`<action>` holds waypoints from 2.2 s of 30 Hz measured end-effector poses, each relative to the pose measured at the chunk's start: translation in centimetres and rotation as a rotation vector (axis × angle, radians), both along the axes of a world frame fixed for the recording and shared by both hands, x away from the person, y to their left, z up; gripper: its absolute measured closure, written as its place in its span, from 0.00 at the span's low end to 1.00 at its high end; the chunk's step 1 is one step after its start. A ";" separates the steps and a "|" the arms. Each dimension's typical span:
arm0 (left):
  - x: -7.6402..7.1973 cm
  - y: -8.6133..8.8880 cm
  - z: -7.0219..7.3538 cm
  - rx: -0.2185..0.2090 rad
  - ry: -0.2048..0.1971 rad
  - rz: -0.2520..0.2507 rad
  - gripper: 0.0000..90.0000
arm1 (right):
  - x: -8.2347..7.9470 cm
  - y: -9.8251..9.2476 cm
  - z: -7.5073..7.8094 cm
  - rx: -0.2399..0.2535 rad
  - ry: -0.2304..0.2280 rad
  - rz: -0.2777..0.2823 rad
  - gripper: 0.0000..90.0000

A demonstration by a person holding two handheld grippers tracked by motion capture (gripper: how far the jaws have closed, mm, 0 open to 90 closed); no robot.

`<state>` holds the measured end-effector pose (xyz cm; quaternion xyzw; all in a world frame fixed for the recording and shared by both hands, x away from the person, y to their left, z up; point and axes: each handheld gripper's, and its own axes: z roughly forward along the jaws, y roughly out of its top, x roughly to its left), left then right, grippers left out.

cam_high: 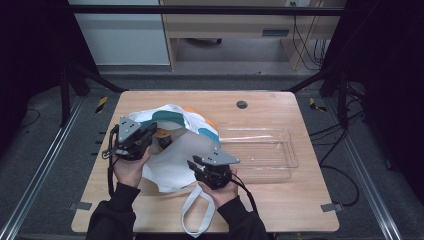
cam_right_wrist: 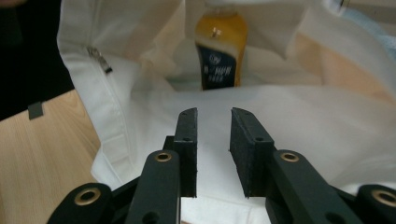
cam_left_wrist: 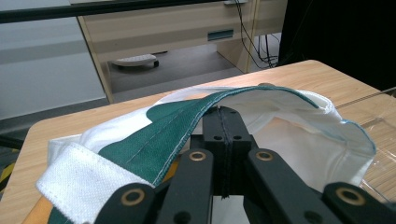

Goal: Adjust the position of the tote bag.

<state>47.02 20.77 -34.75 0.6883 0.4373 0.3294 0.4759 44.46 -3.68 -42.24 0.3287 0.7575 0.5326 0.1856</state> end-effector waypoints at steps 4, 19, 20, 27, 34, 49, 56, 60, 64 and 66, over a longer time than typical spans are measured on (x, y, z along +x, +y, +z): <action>-0.1 0.0 -0.1 -0.003 -0.004 -0.006 1.00 | 0.3 -0.6 1.5 0.016 -0.034 -0.022 0.75; -0.6 0.4 -1.0 -0.016 -0.018 -0.009 1.00 | 2.3 -1.4 4.8 0.015 -0.123 -0.090 0.61; -0.6 0.4 -1.0 -0.017 -0.018 -0.011 1.00 | 2.3 -1.4 4.8 0.015 -0.123 -0.090 0.61; -0.6 0.8 -1.3 -0.032 -0.020 -0.009 1.00 | 3.5 -0.4 4.9 -0.031 -0.138 -0.085 0.57; -0.7 0.7 -1.5 -0.026 -0.023 -0.011 1.00 | 4.8 1.1 4.1 -0.073 -0.120 -0.085 0.54; -1.2 0.2 -1.8 -0.007 -0.014 -0.029 0.99 | 5.4 1.6 3.7 -0.092 -0.103 -0.118 0.90; -3.3 0.5 -1.4 0.012 -0.027 -0.051 0.92 | 5.5 1.2 4.2 -0.072 -0.092 -0.120 0.92; -4.7 0.6 -0.5 0.028 -0.065 -0.049 0.84 | 5.4 1.2 4.2 -0.075 -0.092 -0.118 0.92; -5.3 1.1 0.8 0.015 -0.092 -0.036 0.76 | 5.4 1.2 4.3 -0.074 -0.091 -0.118 0.92; -5.1 1.6 1.3 0.015 -0.092 -0.030 0.70 | 5.4 1.1 4.4 -0.075 -0.090 -0.117 0.92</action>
